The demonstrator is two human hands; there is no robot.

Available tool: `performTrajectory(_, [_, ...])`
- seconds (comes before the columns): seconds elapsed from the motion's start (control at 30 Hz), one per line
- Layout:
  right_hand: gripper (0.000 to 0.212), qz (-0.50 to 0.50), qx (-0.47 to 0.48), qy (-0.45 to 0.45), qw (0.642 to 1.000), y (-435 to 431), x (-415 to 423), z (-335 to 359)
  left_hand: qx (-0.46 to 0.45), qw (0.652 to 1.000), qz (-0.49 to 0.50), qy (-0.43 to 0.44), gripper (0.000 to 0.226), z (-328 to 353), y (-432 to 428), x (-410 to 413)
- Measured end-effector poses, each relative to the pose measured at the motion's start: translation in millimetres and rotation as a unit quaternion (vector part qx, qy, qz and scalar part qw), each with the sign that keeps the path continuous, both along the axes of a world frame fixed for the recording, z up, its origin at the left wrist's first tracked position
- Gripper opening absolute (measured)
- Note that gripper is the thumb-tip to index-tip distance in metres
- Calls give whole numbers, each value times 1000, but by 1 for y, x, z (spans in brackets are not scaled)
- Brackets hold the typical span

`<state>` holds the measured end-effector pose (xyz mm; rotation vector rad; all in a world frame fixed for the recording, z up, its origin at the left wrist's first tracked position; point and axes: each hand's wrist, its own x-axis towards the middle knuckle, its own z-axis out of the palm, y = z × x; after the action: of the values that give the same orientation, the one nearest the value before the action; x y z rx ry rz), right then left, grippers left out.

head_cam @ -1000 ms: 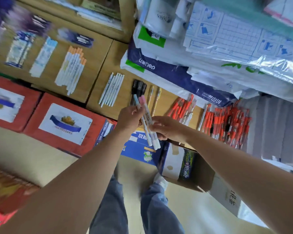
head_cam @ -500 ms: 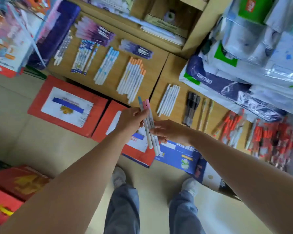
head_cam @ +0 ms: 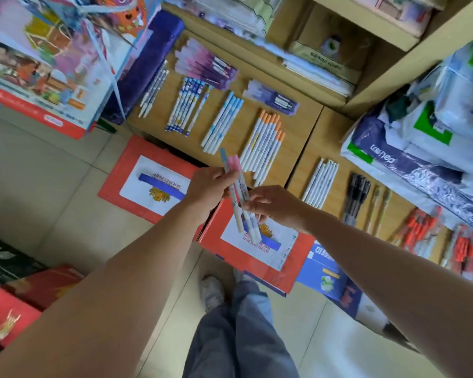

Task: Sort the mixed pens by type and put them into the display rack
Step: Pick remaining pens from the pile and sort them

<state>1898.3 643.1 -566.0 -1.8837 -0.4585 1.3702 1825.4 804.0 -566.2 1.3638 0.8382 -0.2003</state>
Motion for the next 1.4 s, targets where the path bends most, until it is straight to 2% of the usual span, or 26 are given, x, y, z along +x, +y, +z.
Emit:
performTrajectory(0.07, [18, 6, -12, -11, 1000, 4, 10, -2, 10, 1000, -3, 7, 29, 2, 6, 6])
performTrajectory(0.2, [12, -40, -37, -37, 998, 12, 34, -4, 89, 995, -21, 33, 27, -1, 23, 15])
performTrajectory(0.33, [22, -66, -69, -62, 994, 22, 55, -9, 96, 994, 14, 57, 21, -10, 38, 27])
performTrajectory(0.53, [23, -103, -114, -81, 985, 33, 74, -29, 163, 984, -39, 59, 25, -24, 57, 52])
performTrajectory(0.73, [32, -246, -193, -85, 946, 13, 88, -52, 162, 978, -118, 57, 26, -35, 65, 84])
performTrajectory(0.87, [31, -284, -246, -107, 921, -6, 94, -61, 161, 970, -174, 49, 28, -43, 67, 106])
performTrajectory(1.03, [23, -251, -314, -138, 905, -19, 98, -65, 185, 952, -239, 41, 33, -55, 60, 129])
performTrajectory(1.2, [18, -237, -328, -145, 903, -21, 97, -77, 208, 937, -280, 25, 26, -61, 49, 141])
performTrajectory(1.4, [20, -194, -338, -218, 895, -20, 96, -83, 194, 941, -277, 14, 29, -74, 41, 144])
